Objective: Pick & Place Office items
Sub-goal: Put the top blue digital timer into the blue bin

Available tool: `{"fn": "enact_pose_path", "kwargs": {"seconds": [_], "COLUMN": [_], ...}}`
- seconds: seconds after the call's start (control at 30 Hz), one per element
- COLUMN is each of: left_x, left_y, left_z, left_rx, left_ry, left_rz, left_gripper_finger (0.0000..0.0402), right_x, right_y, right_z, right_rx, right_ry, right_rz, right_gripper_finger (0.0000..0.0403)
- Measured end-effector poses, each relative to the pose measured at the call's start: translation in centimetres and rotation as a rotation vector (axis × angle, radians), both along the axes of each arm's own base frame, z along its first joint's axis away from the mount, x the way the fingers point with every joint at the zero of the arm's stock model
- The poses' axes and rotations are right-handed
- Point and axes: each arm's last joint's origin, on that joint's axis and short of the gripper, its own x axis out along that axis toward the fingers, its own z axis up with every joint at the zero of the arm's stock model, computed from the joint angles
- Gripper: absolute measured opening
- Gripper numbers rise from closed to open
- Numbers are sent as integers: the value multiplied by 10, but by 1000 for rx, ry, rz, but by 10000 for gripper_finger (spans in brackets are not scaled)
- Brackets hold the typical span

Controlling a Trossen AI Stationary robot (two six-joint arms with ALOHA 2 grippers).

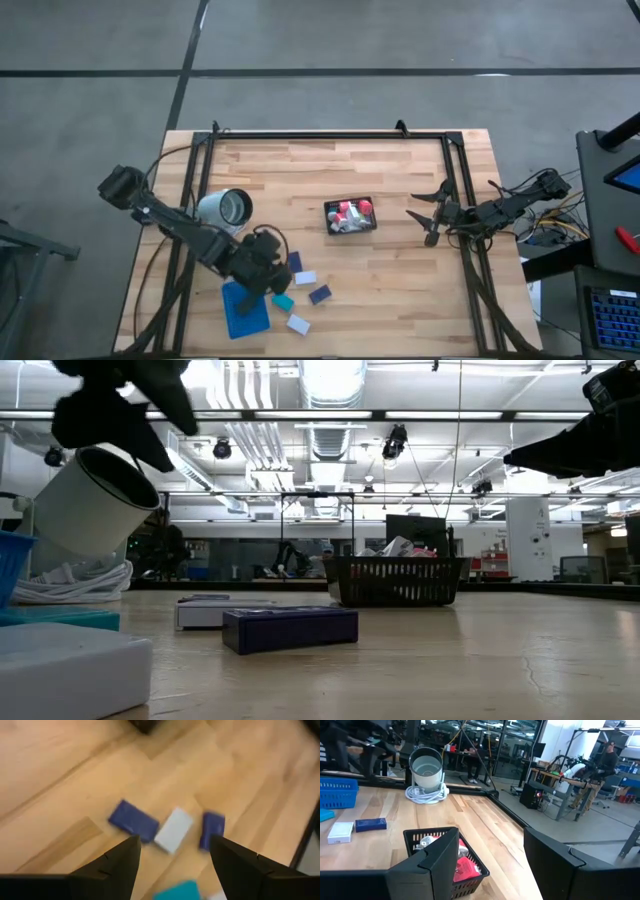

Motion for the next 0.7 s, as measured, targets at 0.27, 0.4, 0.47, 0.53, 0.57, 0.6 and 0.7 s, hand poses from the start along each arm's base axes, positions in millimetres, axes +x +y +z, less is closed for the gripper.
{"fn": "enact_pose_path", "kwargs": {"seconds": [0.27, 0.4, 0.47, 0.53, 0.57, 0.6, 0.7], "left_x": [22, 26, 29, 31, 32, 34, 39], "left_y": [14, 12, 13, 15, 17, 20, 33], "left_z": [-3, -14, -20, -24, -24, -25, -30], "left_rx": [-54, -85, -96, -120, -135, -153, -222], "left_ry": [-72, -53, -44, -36, -26, -11, 55], "left_rz": [44, 124, 164, 204, 214, 218, 228], "left_gripper_finger": [243, 243, 243, 243, 242, 242, 243], "right_x": [0, 0, 0, 0, 0, 0, 0], "right_y": [0, 0, 0, 0, 0, 0, 0], "right_z": [0, 0, 0, 0, 0, 0, 0], "right_rx": [2, 2, 0, 2, 2, 1, 0], "right_ry": [-1, -1, 0, -1, -1, 0, 0], "right_rz": [0, 0, 0, 0, 0, 0, 0], "right_gripper_finger": [217, 217, 217, 217, 217, 217, 217]}}
